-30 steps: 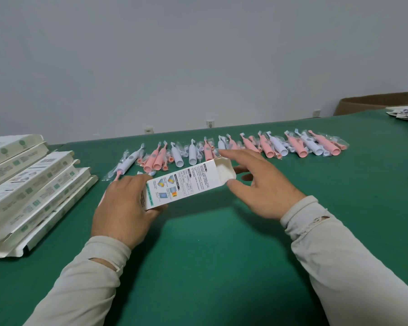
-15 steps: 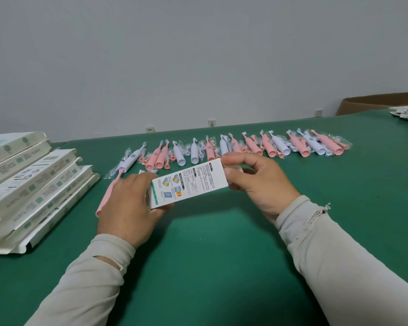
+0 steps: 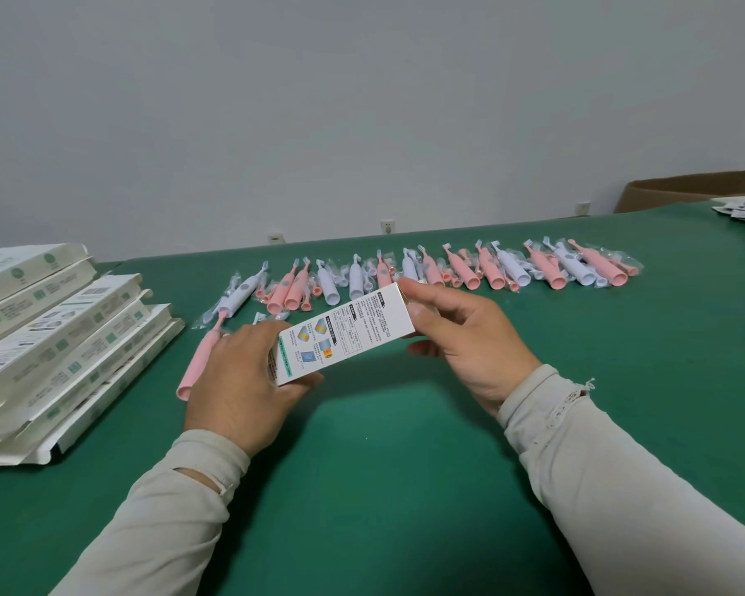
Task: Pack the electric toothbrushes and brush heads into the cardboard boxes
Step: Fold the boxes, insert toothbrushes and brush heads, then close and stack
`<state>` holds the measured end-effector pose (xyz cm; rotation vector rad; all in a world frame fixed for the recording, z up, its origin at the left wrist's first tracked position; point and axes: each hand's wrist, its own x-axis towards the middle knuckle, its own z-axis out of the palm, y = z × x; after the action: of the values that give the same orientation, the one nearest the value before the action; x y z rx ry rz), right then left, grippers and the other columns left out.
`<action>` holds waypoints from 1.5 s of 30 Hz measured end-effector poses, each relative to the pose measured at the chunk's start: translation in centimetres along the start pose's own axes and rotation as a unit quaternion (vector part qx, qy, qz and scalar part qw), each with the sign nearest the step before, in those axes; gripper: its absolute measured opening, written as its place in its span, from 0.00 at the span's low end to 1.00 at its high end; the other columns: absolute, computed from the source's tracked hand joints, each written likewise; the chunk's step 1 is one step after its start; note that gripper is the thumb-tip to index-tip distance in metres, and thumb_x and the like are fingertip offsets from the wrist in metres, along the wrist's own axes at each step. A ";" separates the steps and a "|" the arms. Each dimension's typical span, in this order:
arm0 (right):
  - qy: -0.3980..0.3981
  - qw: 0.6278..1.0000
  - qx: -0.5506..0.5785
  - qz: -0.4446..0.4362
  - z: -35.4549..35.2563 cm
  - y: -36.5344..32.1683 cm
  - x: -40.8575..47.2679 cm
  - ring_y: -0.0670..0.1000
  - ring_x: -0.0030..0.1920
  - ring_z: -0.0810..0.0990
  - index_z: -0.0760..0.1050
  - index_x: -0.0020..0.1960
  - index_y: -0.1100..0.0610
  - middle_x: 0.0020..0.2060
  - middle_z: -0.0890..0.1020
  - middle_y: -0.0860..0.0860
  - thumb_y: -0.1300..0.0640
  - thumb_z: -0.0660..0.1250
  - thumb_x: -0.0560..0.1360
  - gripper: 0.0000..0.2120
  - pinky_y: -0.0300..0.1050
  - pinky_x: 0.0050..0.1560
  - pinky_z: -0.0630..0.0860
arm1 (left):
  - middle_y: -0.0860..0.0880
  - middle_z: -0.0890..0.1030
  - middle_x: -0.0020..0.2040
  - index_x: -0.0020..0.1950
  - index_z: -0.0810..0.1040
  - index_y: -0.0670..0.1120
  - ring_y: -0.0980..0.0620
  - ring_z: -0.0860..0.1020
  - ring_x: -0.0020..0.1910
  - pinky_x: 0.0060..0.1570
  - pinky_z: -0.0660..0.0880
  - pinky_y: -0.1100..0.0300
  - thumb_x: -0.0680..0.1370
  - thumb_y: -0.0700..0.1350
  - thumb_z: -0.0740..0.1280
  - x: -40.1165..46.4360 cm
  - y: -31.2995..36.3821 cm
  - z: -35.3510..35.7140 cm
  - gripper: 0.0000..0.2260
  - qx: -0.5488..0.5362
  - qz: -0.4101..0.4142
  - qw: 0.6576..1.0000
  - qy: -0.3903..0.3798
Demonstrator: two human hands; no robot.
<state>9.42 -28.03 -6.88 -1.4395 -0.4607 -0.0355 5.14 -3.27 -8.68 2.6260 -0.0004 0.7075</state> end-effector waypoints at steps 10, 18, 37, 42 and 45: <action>0.021 0.982 -0.175 -0.060 0.2 0.2 -0.1 0.52 0.52 0.81 0.80 0.65 0.50 0.55 0.83 0.49 0.58 0.64 0.82 0.14 0.52 0.54 0.81 | 0.58 0.77 0.52 0.63 0.72 0.60 0.52 0.72 0.50 0.47 0.75 0.49 0.69 0.63 0.74 -0.1 0.0 -0.3 0.25 0.034 0.016 0.999 -0.020; 0.113 0.991 -0.037 -0.069 0.7 -0.1 0.0 0.47 0.46 0.84 0.80 0.55 0.40 0.51 0.85 0.44 0.64 0.67 0.79 0.18 0.47 0.45 0.84 | 0.55 0.78 0.51 0.61 0.74 0.58 0.49 0.73 0.51 0.46 0.77 0.47 0.70 0.62 0.73 0.0 0.2 -0.7 0.22 0.049 -0.016 0.999 0.005; 0.122 0.993 0.004 0.007 0.9 0.1 -0.1 0.45 0.43 0.83 0.85 0.43 0.54 0.45 0.87 0.48 0.61 0.74 0.75 0.04 0.42 0.42 0.81 | 0.53 0.78 0.57 0.64 0.73 0.58 0.47 0.73 0.57 0.46 0.76 0.48 0.70 0.61 0.74 -0.2 0.7 -0.6 0.26 0.102 -0.005 0.994 0.025; 0.131 0.991 0.006 0.007 1.6 0.7 -0.2 0.46 0.47 0.85 0.83 0.45 0.52 0.46 0.87 0.46 0.61 0.72 0.77 0.05 0.44 0.45 0.83 | 0.51 0.77 0.61 0.71 0.69 0.56 0.47 0.72 0.60 0.51 0.74 0.49 0.70 0.61 0.74 -0.4 1.2 -0.2 0.31 0.088 0.011 0.996 0.024; 0.207 0.976 0.049 0.035 0.8 1.0 0.3 0.47 0.47 0.86 0.80 0.48 0.54 0.45 0.87 0.47 0.63 0.70 0.78 0.04 0.39 0.40 0.81 | 0.52 0.73 0.66 0.75 0.64 0.53 0.51 0.70 0.64 0.63 0.71 0.52 0.71 0.58 0.75 -0.7 1.7 0.1 0.37 0.005 0.041 0.999 -0.010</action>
<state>9.77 -27.05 -7.63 -1.3073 -0.0676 -0.2487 4.37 -4.96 -8.40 2.6554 -0.1112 0.7100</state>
